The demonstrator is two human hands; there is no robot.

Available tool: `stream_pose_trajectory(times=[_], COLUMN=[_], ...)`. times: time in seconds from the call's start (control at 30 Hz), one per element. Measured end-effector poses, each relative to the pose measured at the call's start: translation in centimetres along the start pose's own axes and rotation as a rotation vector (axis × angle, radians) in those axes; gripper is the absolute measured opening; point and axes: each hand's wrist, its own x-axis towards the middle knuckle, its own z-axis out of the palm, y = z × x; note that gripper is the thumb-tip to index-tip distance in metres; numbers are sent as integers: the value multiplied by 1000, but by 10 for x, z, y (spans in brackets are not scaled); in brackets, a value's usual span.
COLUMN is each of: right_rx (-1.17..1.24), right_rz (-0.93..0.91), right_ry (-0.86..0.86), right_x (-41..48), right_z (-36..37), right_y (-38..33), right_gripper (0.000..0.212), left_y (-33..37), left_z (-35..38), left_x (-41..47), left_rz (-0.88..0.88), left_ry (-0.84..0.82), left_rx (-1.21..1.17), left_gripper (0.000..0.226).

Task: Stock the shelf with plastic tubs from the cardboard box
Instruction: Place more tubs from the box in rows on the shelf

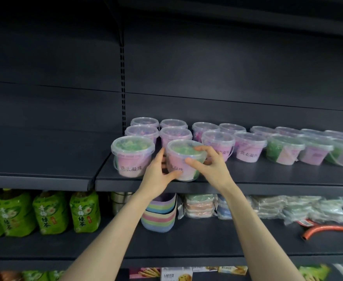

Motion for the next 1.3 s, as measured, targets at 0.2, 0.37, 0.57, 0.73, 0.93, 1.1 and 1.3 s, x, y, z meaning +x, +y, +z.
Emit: stream_pose_trajectory(times=[0.2,0.37,0.57,0.73,0.93,1.1,1.3], right_rx=[191,33,204,123,108,62,-228], right_rz=[-22,-53,-104,-69,-50,-24,-35], right_ry=[-79,-5,-33,-36,-26,-32,-28], right_x=[3,8,10,12,9,4,-8], right_z=[-1,9,5,1,6,9,3], right_y=[7,9,13,16,14,9,3], right_gripper=[37,56,51,65,66,68,70], left_y=[-6,-8,-8,-6,-8,-11,-7], left_z=[4,10,17,22,23,18,14], left_x=[-4,-3,-8,-9,-12,-10,-24], left_rz=[54,51,123,117,132,151,137], left_ry=[113,111,181,208,242,200,166], left_rx=[102,46,322,312,249,275,441], left_gripper=[65,56,80,71,53,48,46])
